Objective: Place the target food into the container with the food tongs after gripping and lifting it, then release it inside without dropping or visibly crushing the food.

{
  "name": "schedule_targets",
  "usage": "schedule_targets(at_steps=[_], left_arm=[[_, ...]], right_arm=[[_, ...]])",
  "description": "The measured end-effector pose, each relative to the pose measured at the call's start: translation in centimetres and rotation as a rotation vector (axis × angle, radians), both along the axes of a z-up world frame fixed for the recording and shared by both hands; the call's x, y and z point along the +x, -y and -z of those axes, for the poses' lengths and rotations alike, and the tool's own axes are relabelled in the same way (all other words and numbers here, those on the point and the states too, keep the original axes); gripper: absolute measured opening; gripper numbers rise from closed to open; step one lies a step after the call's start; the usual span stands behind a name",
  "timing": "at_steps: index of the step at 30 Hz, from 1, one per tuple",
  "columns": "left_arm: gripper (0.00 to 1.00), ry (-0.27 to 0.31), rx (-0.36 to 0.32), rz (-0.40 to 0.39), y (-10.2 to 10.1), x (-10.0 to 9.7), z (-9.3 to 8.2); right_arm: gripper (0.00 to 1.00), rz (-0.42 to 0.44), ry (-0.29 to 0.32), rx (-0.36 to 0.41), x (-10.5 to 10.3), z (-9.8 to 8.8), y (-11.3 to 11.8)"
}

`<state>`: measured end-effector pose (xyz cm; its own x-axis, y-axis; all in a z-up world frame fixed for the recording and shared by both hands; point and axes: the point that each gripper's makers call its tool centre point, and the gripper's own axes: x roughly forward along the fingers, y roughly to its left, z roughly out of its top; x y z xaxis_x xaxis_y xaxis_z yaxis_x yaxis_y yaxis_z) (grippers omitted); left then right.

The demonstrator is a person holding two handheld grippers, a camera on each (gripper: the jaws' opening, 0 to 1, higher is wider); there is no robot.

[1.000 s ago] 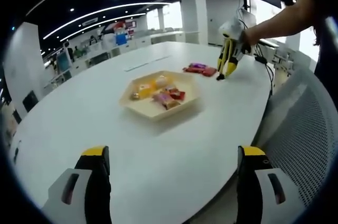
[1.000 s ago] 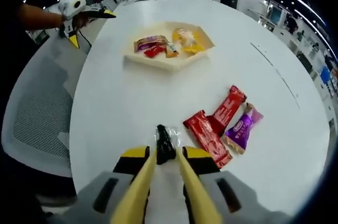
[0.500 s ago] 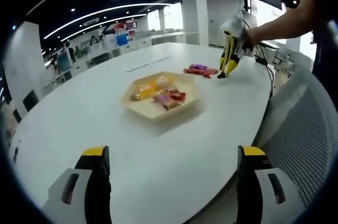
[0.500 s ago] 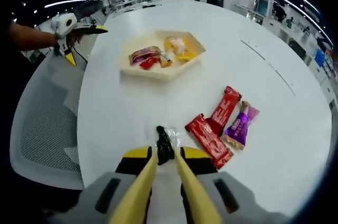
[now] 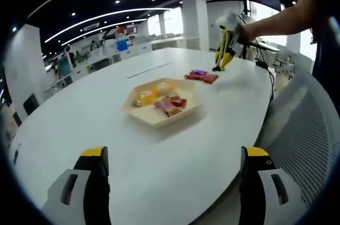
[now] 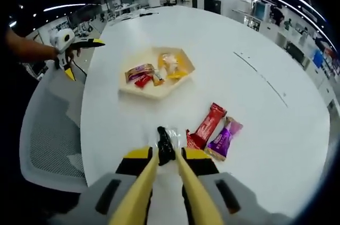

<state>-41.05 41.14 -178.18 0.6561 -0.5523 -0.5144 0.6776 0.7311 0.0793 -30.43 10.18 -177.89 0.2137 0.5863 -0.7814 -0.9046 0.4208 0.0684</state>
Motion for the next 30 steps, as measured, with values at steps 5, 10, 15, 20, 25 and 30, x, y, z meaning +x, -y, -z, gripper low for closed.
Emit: schedule_targets(at_steps=[5, 10, 15, 20, 25, 30], left_arm=[[1.0, 0.001, -0.014, 0.001, 0.1, 0.0, -0.2], [1.0, -0.004, -0.01, 0.003, 0.2, -0.1, -0.1], [1.0, -0.005, -0.005, 0.0, 0.1, 0.0, 0.1], [1.0, -0.005, -0.009, 0.004, 0.2, -0.1, 0.0], [1.0, 0.015, -0.023, -0.007, 0.0, 0.1, -0.5], [1.0, 0.019, -0.021, 0.0, 0.2, 0.1, -0.5]], right_arm=[[0.2, -0.01, 0.0, -0.006, 0.7, -0.9, -1.4], [0.2, -0.036, 0.013, 0.001, 1.5, -2.1, -3.2], [0.21, -0.06, 0.032, 0.016, 2.7, -3.8, -5.7], [0.21, -0.098, 0.051, 0.032, 3.8, -5.6, -9.3], [0.21, -0.138, 0.075, 0.033, 4.9, -6.8, -12.8], [0.21, -0.146, 0.083, 0.038, 5.4, -7.0, -15.6]])
